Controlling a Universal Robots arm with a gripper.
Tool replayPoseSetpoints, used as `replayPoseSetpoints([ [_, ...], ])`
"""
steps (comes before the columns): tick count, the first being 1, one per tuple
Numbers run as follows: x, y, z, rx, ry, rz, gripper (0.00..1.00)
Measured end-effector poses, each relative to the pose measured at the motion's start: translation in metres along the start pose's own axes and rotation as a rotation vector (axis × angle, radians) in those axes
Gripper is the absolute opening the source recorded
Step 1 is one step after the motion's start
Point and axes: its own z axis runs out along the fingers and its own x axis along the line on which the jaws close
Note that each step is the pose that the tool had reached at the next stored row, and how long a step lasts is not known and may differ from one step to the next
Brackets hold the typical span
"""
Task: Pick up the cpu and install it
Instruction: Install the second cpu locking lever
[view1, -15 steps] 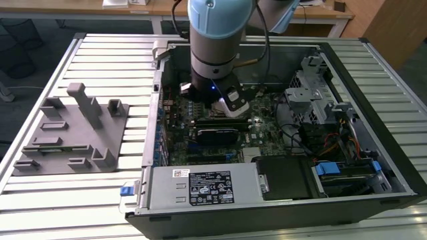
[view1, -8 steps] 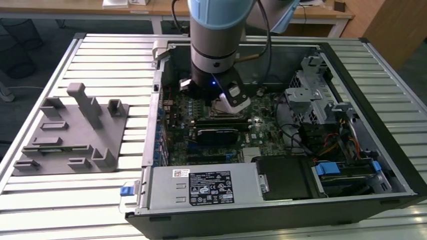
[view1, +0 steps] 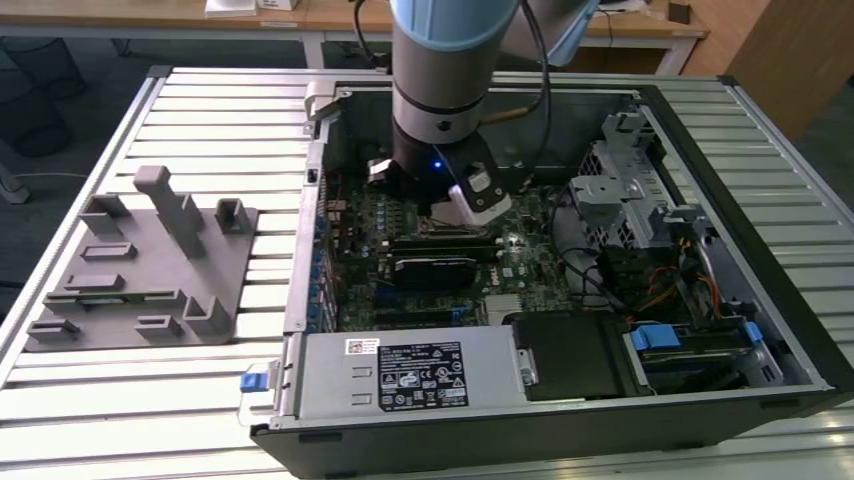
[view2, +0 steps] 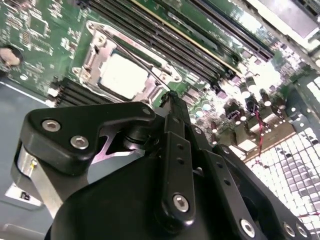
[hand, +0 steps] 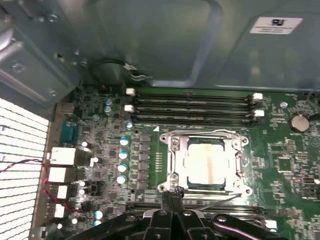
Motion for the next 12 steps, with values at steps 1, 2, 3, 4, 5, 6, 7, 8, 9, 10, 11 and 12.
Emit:
replayPoseSetpoints([
  [1, -0.0021, 0.0, 0.0, 0.0013, -0.0003, 0.001, 0.11],
  [2, -0.0044, -0.0001, 0.0, 0.0024, -0.0006, 0.002, 0.11],
  [3, -0.0069, -0.0001, 0.0, 0.0037, -0.0008, 0.003, 0.11],
  [4, -0.0085, -0.0002, 0.0, 0.0049, -0.0009, 0.004, 0.11],
  [5, -0.0093, -0.0002, 0.0, 0.0069, -0.0009, 0.004, 0.11],
  [6, -0.0099, -0.0002, 0.0, 0.0097, -0.001, 0.005, 0.11],
  [7, -0.0178, -0.0006, 0.0006, 0.0453, -0.0021, 0.011, 0.11],
  [8, -0.0178, -0.001, 0.0022, 0.0458, -0.0021, 0.012, 0.11],
  [9, -0.0178, -0.0012, 0.0029, 0.0482, -0.002, 0.012, 0.11],
  [10, -0.0178, -0.0012, 0.0029, 0.0524, -0.0017, 0.012, 0.11],
  [11, -0.0178, -0.0012, 0.003, 0.0563, -0.0018, 0.012, 0.11],
  [12, -0.0178, -0.0013, 0.0035, 0.0566, -0.0018, 0.012, 0.11],
])
